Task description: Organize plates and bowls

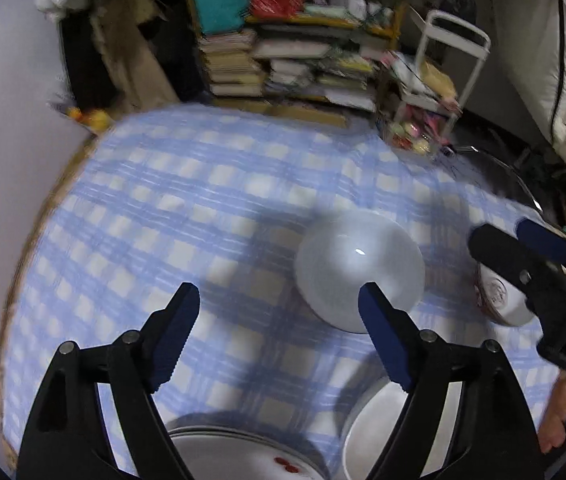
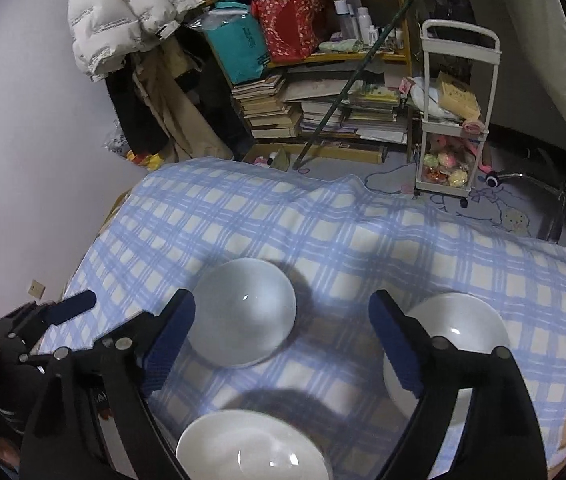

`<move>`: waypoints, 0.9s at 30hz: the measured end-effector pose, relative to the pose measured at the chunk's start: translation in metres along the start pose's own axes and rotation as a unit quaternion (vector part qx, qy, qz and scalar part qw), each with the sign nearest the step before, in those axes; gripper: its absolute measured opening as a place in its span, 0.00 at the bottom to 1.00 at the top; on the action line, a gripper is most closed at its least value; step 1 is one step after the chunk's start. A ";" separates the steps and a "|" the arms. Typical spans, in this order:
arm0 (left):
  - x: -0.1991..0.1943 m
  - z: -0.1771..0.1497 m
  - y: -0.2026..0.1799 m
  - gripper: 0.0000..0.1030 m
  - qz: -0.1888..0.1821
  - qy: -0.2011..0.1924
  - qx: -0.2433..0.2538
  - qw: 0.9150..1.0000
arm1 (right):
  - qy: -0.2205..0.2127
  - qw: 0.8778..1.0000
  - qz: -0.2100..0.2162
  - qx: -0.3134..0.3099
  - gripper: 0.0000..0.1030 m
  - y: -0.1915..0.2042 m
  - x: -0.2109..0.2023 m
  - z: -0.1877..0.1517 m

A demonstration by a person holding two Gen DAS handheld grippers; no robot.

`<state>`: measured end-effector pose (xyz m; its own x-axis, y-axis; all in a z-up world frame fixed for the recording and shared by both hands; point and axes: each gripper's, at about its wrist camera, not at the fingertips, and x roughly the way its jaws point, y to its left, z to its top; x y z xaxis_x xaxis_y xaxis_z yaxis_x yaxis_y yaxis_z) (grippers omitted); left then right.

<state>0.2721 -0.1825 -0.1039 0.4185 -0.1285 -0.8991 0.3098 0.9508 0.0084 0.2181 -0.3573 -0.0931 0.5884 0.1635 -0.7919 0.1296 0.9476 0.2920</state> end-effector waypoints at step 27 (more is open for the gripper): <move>0.091 -0.003 -0.013 0.36 0.025 0.068 0.039 0.997 | 0.123 0.990 -0.001 0.069 0.42 -0.012 0.099 -0.029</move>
<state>0.3038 -0.2058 -0.1874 0.3166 -0.0368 -0.9478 0.3597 0.9293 0.0840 0.2522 -0.3450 -0.1908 0.3776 0.2397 -0.8944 0.2476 0.9046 0.3470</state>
